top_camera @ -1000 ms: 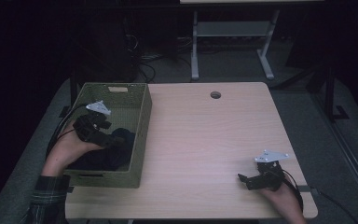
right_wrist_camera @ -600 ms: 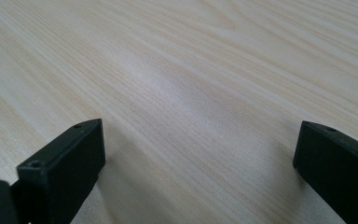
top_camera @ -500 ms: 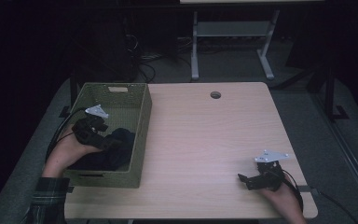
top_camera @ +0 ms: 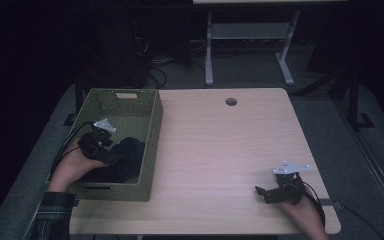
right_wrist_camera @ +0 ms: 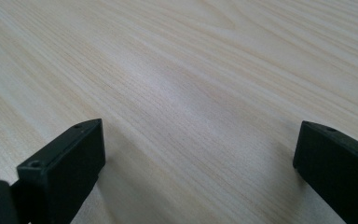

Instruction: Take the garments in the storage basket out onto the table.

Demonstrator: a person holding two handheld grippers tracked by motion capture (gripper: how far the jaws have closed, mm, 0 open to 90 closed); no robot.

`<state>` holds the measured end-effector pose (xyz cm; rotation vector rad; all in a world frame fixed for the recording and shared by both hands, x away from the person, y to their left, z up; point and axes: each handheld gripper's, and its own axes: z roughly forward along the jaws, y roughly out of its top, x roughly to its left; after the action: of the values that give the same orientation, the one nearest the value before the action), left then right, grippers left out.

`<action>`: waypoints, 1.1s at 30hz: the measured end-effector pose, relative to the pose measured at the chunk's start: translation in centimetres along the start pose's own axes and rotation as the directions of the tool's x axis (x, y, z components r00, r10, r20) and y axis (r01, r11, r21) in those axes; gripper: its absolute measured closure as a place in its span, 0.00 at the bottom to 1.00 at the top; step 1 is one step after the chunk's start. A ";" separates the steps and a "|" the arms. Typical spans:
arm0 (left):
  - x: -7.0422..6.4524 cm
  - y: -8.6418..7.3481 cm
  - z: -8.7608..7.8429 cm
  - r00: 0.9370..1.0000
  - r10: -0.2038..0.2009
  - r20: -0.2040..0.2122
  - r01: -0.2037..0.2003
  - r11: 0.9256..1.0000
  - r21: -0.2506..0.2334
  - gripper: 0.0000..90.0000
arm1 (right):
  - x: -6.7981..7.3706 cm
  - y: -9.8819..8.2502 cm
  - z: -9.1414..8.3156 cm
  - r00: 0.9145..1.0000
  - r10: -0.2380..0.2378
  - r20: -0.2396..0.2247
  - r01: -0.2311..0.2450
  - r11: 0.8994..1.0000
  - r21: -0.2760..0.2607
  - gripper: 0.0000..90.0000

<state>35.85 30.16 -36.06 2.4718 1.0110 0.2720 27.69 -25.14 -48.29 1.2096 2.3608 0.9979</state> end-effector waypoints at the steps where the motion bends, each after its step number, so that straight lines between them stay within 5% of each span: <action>1: 0.0 -0.1 0.2 1.000 0.000 0.001 0.000 1.000 0.008 0.15 | 0.0 0.0 0.0 1.000 0.000 0.000 0.000 1.000 0.000 0.02; 17: 0.0 -0.8 2.1 1.000 -0.015 -0.019 0.017 0.997 0.080 0.17 | 0.0 0.0 0.0 1.000 0.000 0.000 0.000 1.000 0.000 0.02; 26: 0.5 -0.7 1.9 0.999 -0.030 -0.023 0.032 0.990 0.138 0.53 | 0.0 0.0 0.0 1.000 0.000 0.000 0.000 1.000 -0.002 0.02; 33: 0.9 -0.5 1.4 0.999 -0.047 -0.015 0.049 0.988 0.149 0.62 | 0.0 0.0 0.0 1.000 0.000 0.000 0.000 1.000 0.000 0.02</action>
<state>36.63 30.61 -37.53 2.5778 1.1315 0.2016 27.69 -25.14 -48.29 1.2095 2.3607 0.9981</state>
